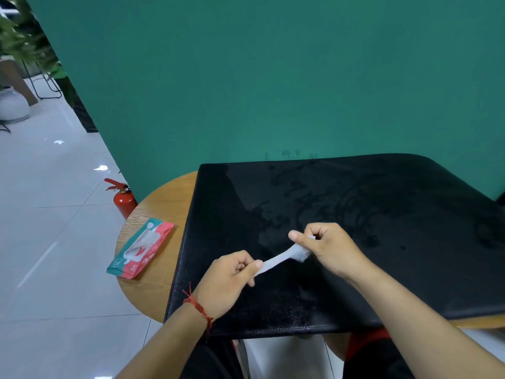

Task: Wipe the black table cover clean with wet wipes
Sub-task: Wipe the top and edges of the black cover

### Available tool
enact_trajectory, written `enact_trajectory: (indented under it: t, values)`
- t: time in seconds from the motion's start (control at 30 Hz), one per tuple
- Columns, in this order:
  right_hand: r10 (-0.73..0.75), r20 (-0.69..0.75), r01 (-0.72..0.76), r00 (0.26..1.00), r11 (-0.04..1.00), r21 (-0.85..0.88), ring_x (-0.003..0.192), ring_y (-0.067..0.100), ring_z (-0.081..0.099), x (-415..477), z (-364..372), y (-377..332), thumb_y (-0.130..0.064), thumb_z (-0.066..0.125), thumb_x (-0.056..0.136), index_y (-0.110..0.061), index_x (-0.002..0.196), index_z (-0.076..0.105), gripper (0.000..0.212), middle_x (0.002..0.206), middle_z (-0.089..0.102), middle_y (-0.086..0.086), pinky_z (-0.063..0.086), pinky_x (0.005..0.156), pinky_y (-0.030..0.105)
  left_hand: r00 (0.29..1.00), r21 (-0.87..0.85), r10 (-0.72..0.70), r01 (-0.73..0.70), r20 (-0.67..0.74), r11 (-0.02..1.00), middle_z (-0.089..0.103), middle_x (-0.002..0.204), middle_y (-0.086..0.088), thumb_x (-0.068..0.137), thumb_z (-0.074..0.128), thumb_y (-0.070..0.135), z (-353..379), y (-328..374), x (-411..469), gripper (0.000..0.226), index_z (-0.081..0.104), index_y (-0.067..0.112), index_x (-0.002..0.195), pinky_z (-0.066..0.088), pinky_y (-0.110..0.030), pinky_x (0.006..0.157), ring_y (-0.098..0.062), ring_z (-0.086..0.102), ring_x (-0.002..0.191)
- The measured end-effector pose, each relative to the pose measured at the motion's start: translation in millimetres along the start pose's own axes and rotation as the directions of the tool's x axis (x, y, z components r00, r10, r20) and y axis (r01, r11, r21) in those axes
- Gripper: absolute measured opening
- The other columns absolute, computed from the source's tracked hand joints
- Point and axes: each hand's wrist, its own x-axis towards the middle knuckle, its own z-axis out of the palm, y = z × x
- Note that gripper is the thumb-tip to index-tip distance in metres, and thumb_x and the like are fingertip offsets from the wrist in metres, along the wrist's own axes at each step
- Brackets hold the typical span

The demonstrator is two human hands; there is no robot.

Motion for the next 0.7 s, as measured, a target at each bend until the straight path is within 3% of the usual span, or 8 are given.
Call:
enact_trajectory:
  t: [0.07, 0.13, 0.27, 0.33, 0.43, 0.5, 0.57, 0.7]
  values:
    - [0.001, -0.032, 0.005, 0.999, 0.986, 0.167, 0.071, 0.02, 0.067, -0.2, 9.4, -5.4, -0.047, 0.065, 0.103, 0.002, 0.075, 0.054, 0.057, 0.07, 0.073, 0.015, 0.051, 0.085, 0.038, 0.998, -0.074, 0.012, -0.007, 0.068, 0.997, 0.075, 0.085, -0.004, 0.1, 0.069, 0.032, 4.5, 3.0, -5.5, 0.017, 0.068, 0.025, 0.085, 0.055, -0.036, 0.069, -0.016, 0.065, 0.069]
    - [0.005, -0.08, 0.013, 0.997, 0.974, 0.227, 0.061, 0.027, 0.058, -0.6, 18.2, -10.7, -0.048, 0.059, 0.106, 0.006, 0.08, 0.046, 0.061, 0.059, 0.063, 0.021, 0.052, 0.086, 0.042, 0.997, -0.09, 0.062, -0.058, 0.035, 0.994, 0.077, 0.099, 0.004, 0.097, 0.075, 0.023, 12.5, 9.3, -10.6, 0.014, 0.067, 0.021, 0.085, 0.06, -0.041, 0.084, -0.013, 0.073, 0.086]
    - [-0.019, -0.142, 0.042, 0.99, 0.986, 0.159, 0.04, 0.021, 0.034, 0.6, 24.8, -16.3, -0.05, 0.059, 0.106, -0.001, 0.077, 0.039, 0.06, 0.051, 0.039, 0.011, 0.038, 0.053, 0.031, 0.995, -0.249, 0.029, -0.052, -0.094, 0.967, 0.077, 0.102, 0.001, 0.088, 0.08, 0.008, 19.3, 19.7, -11.2, 0.026, 0.057, 0.012, 0.078, 0.061, -0.054, 0.083, -0.034, 0.074, 0.092]
    - [-0.041, -0.17, 0.06, 0.985, 0.992, 0.107, 0.048, 0.016, 0.038, 2.8, 24.1, -16.6, -0.049, 0.065, 0.103, -0.002, 0.074, 0.04, 0.06, 0.059, 0.041, 0.004, 0.034, 0.054, 0.032, 0.999, -0.402, -0.005, -0.011, -0.039, 0.915, 0.076, 0.095, -0.001, 0.085, 0.081, 0.006, 15.6, 22.2, -8.5, 0.027, 0.056, 0.016, 0.081, 0.061, -0.043, 0.077, -0.029, 0.071, 0.084]
    - [-0.092, -0.226, 0.092, 0.97, 0.996, -0.008, 0.058, 0.01, 0.041, 5.3, 20.1, -16.3, -0.05, 0.07, 0.099, -0.01, 0.068, 0.042, 0.057, 0.061, 0.042, -0.007, 0.038, 0.059, 0.033, 0.974, -0.658, -0.063, 0.194, 0.217, 0.728, 0.069, 0.093, -0.005, 0.084, 0.08, 0.005, 11.3, 26.5, -8.4, 0.033, 0.063, 0.008, 0.111, 0.047, -0.026, 0.059, -0.014, 0.056, 0.067]
    - [-0.1, -0.222, 0.095, 0.97, 0.995, -0.035, 0.057, 0.009, 0.042, 6.6, 16.7, -14.5, -0.052, 0.072, 0.097, -0.01, 0.068, 0.043, 0.059, 0.061, 0.044, -0.006, 0.039, 0.059, 0.033, 0.962, -0.533, -0.088, 0.219, 0.259, 0.817, 0.068, 0.091, -0.004, 0.086, 0.082, 0.008, 11.2, 23.8, -6.7, 0.03, 0.07, 0.009, 0.114, 0.042, -0.026, 0.059, -0.012, 0.052, 0.065]
    - [-0.098, -0.178, 0.095, 0.979, 0.995, -0.026, 0.059, 0.012, 0.046, 6.0, 14.5, -13.5, -0.055, 0.074, 0.095, -0.007, 0.069, 0.044, 0.062, 0.063, 0.046, -0.003, 0.041, 0.061, 0.036, 0.982, -0.313, -0.084, 0.134, 0.168, 0.94, 0.066, 0.08, -0.002, 0.084, 0.087, 0.019, 11.2, 19.7, -5.3, 0.017, 0.072, 0.014, 0.092, 0.045, -0.028, 0.066, -0.014, 0.054, 0.067]
    - [-0.039, -0.19, 0.043, 0.981, 0.999, 0.015, 0.062, 0.017, 0.046, 7.2, 1.9, -6.5, -0.052, 0.073, 0.096, -0.005, 0.07, 0.039, 0.063, 0.065, 0.045, 0.002, 0.041, 0.065, 0.038, 0.985, -0.183, -0.064, 0.094, 0.163, 0.979, 0.041, 0.064, -0.001, 0.083, 0.088, 0.036, 1.1, 12.1, -7.2, 0.05, 0.045, 0.017, 0.064, 0.033, -0.02, 0.058, -0.014, 0.038, 0.059]
